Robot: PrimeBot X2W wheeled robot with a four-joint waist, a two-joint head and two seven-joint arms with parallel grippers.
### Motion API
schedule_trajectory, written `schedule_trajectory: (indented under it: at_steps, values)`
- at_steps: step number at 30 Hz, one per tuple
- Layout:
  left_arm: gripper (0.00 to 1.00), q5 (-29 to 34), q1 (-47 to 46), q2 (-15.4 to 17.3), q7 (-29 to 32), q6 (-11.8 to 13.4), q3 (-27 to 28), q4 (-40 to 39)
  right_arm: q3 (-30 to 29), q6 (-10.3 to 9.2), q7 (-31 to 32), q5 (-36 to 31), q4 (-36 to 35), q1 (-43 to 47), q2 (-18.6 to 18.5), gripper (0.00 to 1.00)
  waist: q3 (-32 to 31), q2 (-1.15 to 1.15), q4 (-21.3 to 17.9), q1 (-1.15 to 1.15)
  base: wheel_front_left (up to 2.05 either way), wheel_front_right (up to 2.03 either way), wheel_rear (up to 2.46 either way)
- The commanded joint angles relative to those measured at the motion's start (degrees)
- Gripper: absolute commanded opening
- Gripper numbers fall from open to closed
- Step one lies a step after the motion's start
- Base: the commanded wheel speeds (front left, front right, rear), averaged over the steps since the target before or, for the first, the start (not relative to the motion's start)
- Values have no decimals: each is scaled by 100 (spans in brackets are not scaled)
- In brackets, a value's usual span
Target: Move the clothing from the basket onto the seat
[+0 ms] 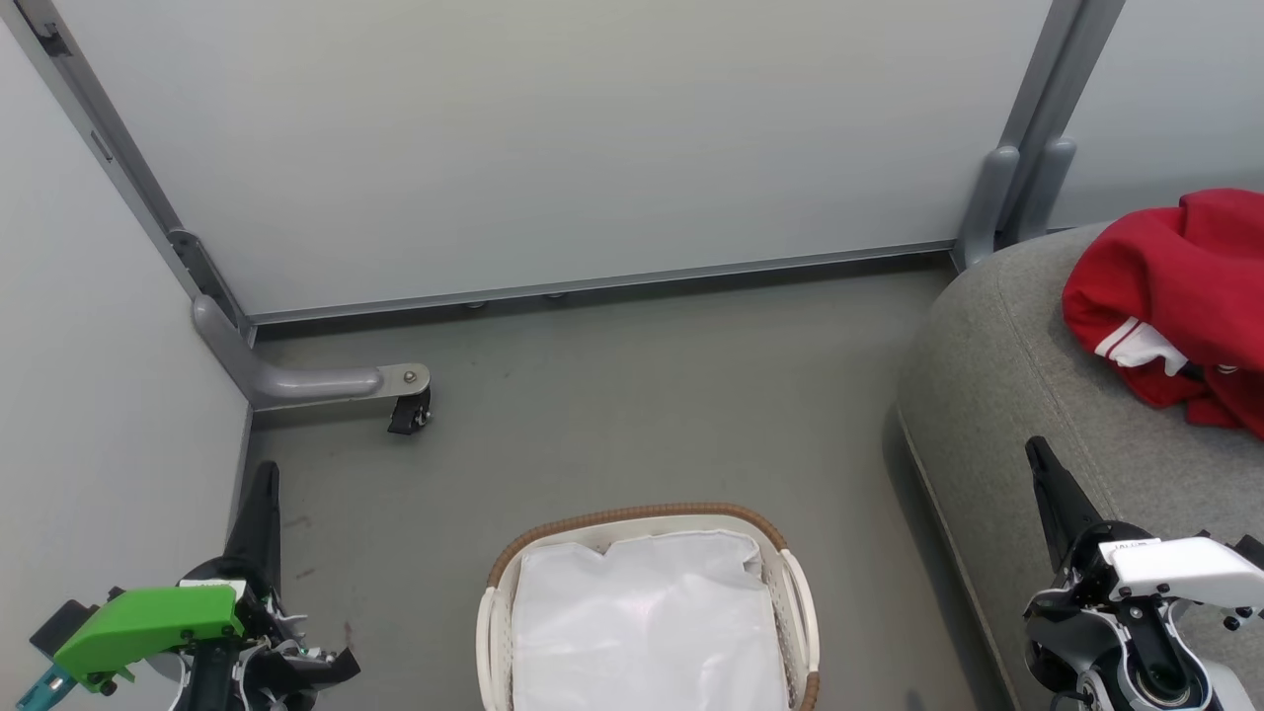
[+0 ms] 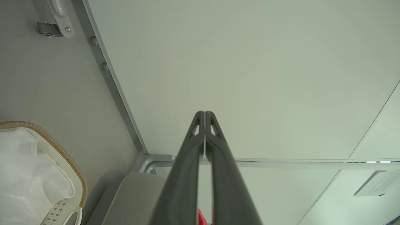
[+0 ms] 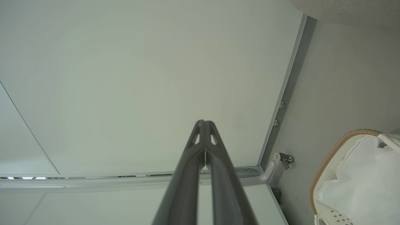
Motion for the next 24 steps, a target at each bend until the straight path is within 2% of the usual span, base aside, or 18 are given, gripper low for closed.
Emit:
schedule_trajectory:
  at_steps: [1,24]
  values:
    - [0,-19,-64,29,26,-37,14,-11,-10,0,15,17,-19,45,-34,0,0,0,0,0,0,0,0]
    - [0,-20,-64,29,26,-37,13,-12,-10,0,15,18,-19,46,-34,0,0,0,0,0,0,0,0]
